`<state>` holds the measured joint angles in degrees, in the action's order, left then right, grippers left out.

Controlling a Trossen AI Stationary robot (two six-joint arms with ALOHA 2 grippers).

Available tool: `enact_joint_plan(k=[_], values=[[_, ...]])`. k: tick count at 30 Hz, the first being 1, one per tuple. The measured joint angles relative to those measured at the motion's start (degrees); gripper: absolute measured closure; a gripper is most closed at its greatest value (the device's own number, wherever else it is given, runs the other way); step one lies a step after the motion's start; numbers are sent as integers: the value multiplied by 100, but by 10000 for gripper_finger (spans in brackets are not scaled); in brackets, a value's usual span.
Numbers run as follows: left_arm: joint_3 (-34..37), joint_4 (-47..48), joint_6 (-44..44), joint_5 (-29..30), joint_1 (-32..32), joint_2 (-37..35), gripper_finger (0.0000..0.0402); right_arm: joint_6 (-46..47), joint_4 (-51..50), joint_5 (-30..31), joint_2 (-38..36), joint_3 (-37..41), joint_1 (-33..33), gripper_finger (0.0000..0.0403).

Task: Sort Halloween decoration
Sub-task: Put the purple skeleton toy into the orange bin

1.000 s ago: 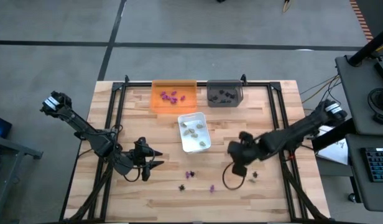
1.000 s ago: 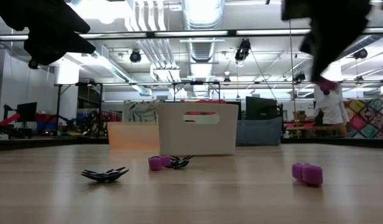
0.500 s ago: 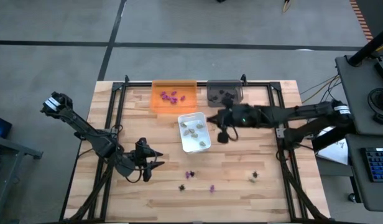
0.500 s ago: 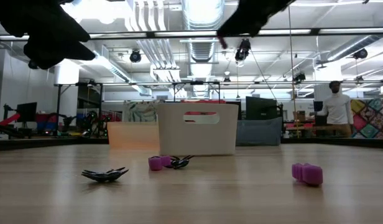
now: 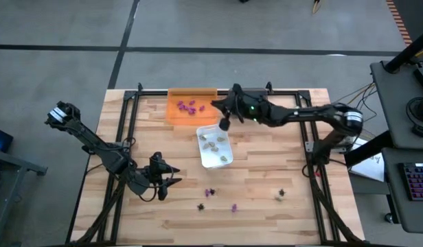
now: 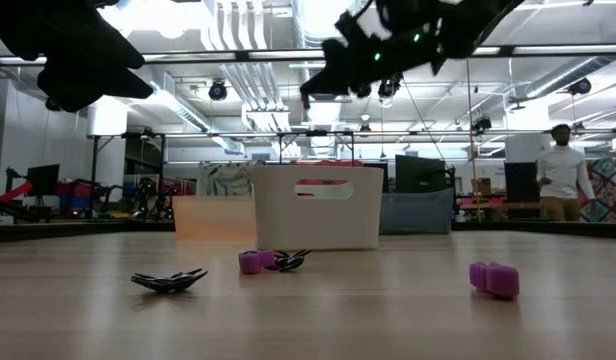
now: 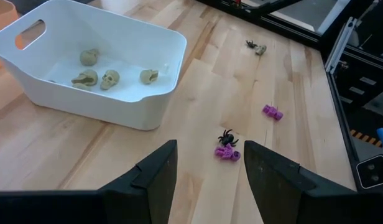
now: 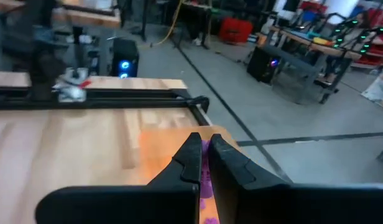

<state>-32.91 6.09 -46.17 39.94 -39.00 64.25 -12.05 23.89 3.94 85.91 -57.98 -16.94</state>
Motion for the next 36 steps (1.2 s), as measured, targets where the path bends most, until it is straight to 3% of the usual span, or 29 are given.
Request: enact_joint_plan(k=[9, 16, 36], values=[[0, 0, 2, 4, 0, 29, 233, 293, 1579, -228, 1100, 1, -631, 394], [5, 13, 13, 7, 0, 150, 233, 752, 1708, -443, 1728, -408, -881, 394], [5, 7, 20, 13, 0, 188, 233, 691, -2424, -722, 3081, -2922, -937, 394]])
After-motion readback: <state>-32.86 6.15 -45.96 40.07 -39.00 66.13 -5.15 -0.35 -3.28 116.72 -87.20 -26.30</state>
